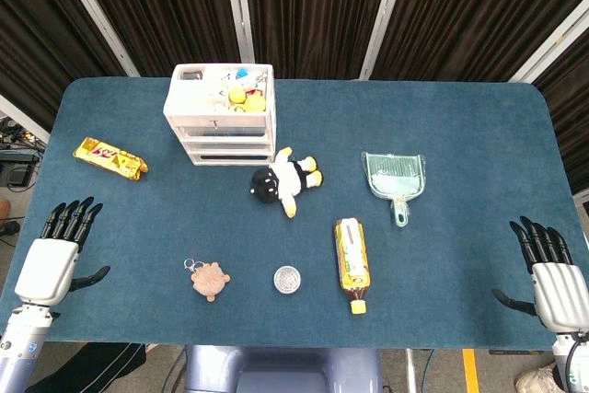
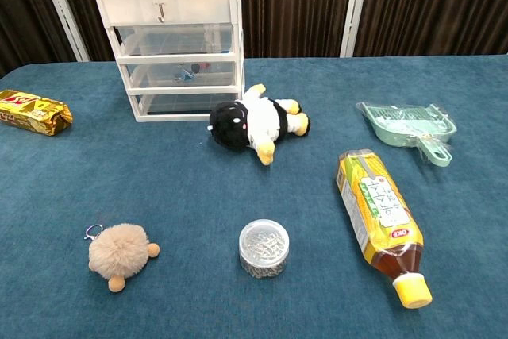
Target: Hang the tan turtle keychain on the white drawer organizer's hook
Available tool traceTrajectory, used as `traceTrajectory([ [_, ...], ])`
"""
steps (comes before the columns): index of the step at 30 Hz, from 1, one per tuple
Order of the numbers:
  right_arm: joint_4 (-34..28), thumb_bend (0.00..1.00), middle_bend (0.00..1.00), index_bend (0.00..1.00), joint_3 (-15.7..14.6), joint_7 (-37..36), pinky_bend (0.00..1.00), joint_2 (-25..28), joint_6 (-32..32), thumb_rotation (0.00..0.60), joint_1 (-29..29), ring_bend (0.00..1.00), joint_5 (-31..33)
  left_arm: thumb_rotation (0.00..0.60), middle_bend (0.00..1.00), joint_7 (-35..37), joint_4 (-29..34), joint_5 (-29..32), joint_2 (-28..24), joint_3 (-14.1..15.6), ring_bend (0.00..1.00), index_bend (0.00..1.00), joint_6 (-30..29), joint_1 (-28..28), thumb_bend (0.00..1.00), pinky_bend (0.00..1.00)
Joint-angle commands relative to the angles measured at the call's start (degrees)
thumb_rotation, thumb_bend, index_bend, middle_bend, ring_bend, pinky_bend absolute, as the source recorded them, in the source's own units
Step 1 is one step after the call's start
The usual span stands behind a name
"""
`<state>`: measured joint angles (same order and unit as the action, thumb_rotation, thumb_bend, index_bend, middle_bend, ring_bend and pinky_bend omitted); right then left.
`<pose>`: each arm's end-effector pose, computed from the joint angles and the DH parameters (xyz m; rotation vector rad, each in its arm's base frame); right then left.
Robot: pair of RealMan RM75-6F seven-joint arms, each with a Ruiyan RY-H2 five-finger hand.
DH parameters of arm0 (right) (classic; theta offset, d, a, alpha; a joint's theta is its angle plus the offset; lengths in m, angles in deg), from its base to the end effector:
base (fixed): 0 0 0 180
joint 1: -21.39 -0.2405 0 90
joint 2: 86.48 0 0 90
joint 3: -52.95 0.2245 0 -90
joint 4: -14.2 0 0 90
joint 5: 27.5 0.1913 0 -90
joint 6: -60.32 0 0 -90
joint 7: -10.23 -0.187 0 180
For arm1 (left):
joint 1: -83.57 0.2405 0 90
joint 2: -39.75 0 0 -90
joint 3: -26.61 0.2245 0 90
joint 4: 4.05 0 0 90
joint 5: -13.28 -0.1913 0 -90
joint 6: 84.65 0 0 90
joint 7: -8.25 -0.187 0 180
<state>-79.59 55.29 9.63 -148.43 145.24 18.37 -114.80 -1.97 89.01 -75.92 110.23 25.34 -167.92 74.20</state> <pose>-0.2772 -0.2093 0.1670 1.3936 -0.9204 0.8872 -0.2385 0.2323 0.1157 -1.5389 -0.8209 -0.9207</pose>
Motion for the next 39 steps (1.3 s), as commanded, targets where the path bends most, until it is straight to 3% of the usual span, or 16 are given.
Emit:
traceTrajectory([
  [1, -0.1, 0.0, 0.0, 0.0, 0.0, 0.0, 0.0, 0.0, 0.0, 0.6, 0.0, 0.0, 0.1, 0.6, 0.0, 0.0, 0.0, 0.0, 0.0, 0.0, 0.0, 0.0, 0.0, 0.0, 0.14, 0.0],
  [30, -0.4, 0.0, 0.0, 0.0, 0.1, -0.3, 0.0, 0.4, 0.0, 0.6, 0.2, 0.0, 0.5, 0.6, 0.02, -1.6, 0.9, -0.1, -0.2, 0.1, 0.01, 0.0, 1.2, -0.7, 0.15, 0.02],
  [32, -0.4, 0.0, 0.0, 0.0, -0.1, 0.0, 0.0, 0.3, -0.1, 0.6, 0.2, 0.0, 0.4, 0.6, 0.19, -2.5, 1.2, -0.1, -0.3, -0.3, 0.17, 0.01, 1.8, -1.4, 0.16, 0.14],
  [35, -0.5, 0.0, 0.0, 0.0, -0.1, 0.2, 0.0, 0.2, -0.1, 0.6, 0.1, 0.0, 0.3, 0.6, 0.64, -3.7, 1.8, 0.3, -0.1, -1.0, 0.6, 0.11, 3.6, -2.8, 0.17, 0.45],
  [36, -0.6, 0.0, 0.0, 0.0, -0.1, 0.3, 0.0, 0.2, -0.1, 0.6, 0.2, 0.0, 0.3, 0.6, 0.73, -4.2, 2.5, 1.1, -0.1, -1.1, 0.67, 0.16, 5.3, -3.6, 0.18, 0.53],
  [39, -0.6, 0.0, 0.0, 0.0, -0.1, 0.3, 0.0, 0.2, 0.0, 0.6, 0.2, 0.0, 0.4, 0.6, 0.87, -6.6, 4.6, 4.3, 0.1, -1.8, 0.78, 0.28, 10.5, -5.9, 0.19, 0.65],
])
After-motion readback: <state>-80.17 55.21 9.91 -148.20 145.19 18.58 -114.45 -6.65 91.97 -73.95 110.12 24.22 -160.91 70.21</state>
